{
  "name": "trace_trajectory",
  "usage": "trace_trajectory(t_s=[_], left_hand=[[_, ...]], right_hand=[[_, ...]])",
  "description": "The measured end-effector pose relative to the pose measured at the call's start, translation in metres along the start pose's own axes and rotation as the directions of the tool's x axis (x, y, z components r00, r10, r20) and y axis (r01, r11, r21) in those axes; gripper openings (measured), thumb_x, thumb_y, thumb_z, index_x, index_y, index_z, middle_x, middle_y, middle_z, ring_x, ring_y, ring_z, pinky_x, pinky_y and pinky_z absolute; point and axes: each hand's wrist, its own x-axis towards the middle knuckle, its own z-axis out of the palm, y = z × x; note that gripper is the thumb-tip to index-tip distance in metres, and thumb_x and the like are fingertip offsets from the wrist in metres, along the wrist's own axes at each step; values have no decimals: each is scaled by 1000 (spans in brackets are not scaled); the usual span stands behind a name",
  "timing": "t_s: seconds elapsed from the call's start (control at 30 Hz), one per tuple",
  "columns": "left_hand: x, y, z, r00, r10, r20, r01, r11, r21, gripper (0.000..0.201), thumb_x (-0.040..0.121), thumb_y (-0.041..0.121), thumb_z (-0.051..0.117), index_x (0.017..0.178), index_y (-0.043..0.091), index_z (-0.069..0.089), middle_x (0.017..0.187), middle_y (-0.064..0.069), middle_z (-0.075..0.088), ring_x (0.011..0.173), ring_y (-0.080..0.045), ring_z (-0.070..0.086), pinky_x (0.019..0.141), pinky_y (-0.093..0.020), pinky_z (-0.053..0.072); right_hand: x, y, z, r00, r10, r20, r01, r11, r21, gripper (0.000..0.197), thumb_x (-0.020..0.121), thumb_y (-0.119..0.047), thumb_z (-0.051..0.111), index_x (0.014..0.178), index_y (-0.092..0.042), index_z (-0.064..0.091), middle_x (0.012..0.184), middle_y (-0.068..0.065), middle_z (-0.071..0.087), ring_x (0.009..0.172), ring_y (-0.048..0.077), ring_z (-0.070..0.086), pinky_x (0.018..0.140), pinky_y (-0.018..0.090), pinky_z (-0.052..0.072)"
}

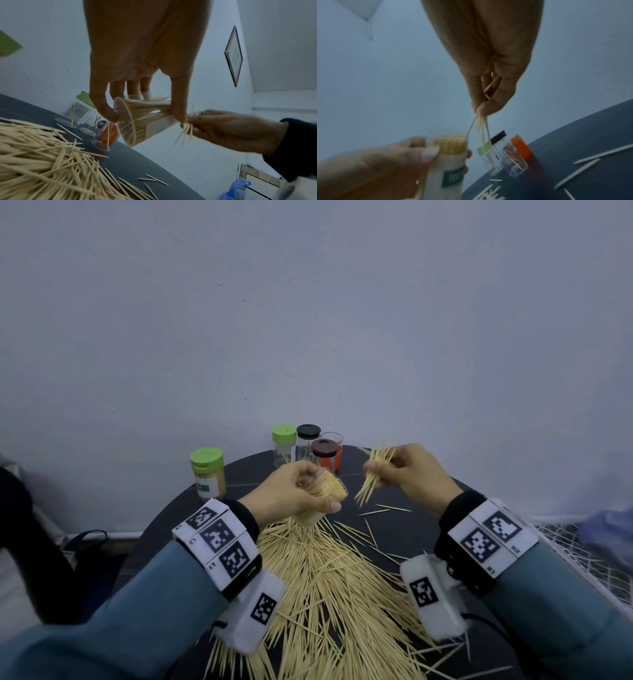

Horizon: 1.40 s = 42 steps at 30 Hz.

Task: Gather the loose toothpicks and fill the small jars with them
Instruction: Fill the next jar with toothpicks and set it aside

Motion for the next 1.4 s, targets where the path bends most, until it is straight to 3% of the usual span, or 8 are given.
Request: trace_trajectory(t_s=[0.17,0.43,0.7,0.87,1.03,1.1,1.23,1.4], left_hand=[[0,-2,4,1000,-11,25,11,1000,27,59,67,24,83,118,17,55,113,-2,63,104,-15,60,92,-30,48],[-2,1,7,997,19,74,-15,998,-53,39,72,18,79,102,23,55,105,-3,66,94,-13,63,83,-26,50],[0,-2,7,998,2,66,0,1000,-30,48,71,20,79,112,16,54,108,-3,65,97,-15,61,86,-28,49],[0,-2,6,998,-1,59,2,1000,-27,50,71,21,80,113,17,53,110,-3,65,100,-16,61,87,-28,48],[1,-4,7,998,6,64,-5,1000,-15,48,69,22,81,109,19,55,108,-2,65,99,-16,62,92,-33,49],[1,-4,6,998,5,67,-4,1000,-15,44,71,20,80,106,21,54,104,1,66,95,-13,62,88,-29,50],[0,-3,5,997,0,72,-2,1000,25,50,71,22,80,113,20,53,109,2,64,101,-12,60,90,-27,48],[0,-3,5,997,0,71,-3,999,51,54,71,23,80,117,18,53,109,5,61,103,-10,56,86,-23,46]], right_hand=[[4,-14,4,982,-84,-170,118,972,203,28,87,-21,64,87,7,66,73,11,67,65,16,66,80,41,53],[-5,-9,35,999,-35,-27,39,979,201,18,85,-22,66,88,-4,68,81,11,71,69,15,67,73,33,55],[-5,-16,18,973,32,228,-101,950,294,22,86,3,59,106,-7,60,85,5,66,75,11,63,72,16,52],[-4,-18,12,965,-21,261,-31,980,197,29,88,11,49,92,-16,60,83,2,64,77,9,62,80,19,52],[-4,-21,8,989,-110,101,114,993,-32,12,84,-4,65,95,-5,70,84,5,70,74,6,64,63,2,44],[-4,-23,3,984,-124,124,135,987,-87,15,80,-7,70,95,-4,71,87,8,71,75,8,64,65,3,43],[-5,-26,-5,968,-114,224,152,975,-159,12,77,-8,74,87,-12,71,78,0,69,63,-8,60,64,3,44],[-5,-24,-10,964,-98,247,146,972,-184,12,77,-10,74,88,-14,74,87,4,73,84,11,67,75,15,48]])
